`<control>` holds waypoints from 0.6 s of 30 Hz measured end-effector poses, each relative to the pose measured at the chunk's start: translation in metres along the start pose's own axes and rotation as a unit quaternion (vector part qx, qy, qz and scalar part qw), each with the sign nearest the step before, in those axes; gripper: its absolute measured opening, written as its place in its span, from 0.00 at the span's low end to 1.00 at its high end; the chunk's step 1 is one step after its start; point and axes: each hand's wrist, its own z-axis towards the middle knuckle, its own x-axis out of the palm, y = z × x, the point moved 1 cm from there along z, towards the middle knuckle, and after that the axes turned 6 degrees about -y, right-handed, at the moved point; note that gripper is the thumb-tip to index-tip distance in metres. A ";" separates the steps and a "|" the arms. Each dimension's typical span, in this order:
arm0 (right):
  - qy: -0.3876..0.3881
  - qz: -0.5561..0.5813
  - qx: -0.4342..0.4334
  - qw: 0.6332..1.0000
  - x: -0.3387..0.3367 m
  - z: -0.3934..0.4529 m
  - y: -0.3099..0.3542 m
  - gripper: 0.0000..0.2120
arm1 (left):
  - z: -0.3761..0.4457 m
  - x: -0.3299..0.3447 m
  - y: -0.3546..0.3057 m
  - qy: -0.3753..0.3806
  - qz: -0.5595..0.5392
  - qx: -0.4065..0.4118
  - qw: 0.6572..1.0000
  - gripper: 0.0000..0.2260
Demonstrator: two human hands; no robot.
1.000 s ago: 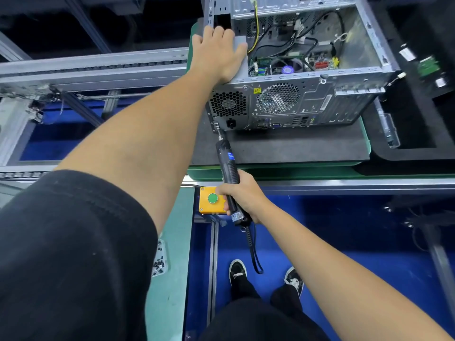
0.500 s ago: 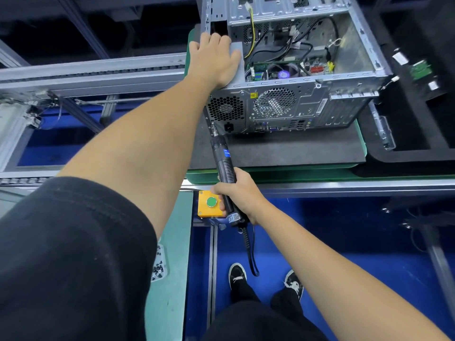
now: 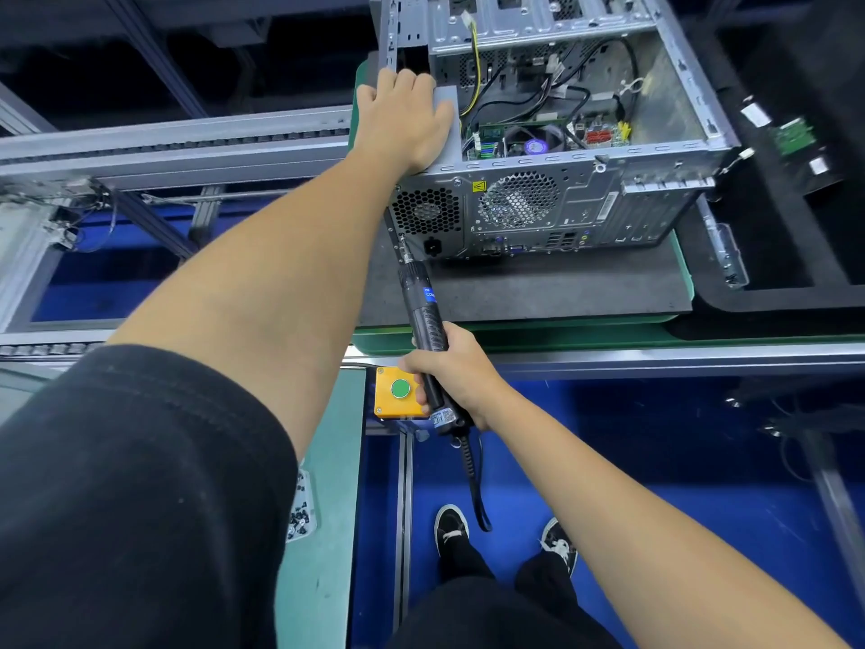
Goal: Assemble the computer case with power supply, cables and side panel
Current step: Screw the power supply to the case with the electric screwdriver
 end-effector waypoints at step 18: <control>0.006 0.000 0.006 1.000 0.000 -0.002 0.005 0.13 | -0.002 -0.002 -0.001 0.003 0.001 -0.001 1.000 0.20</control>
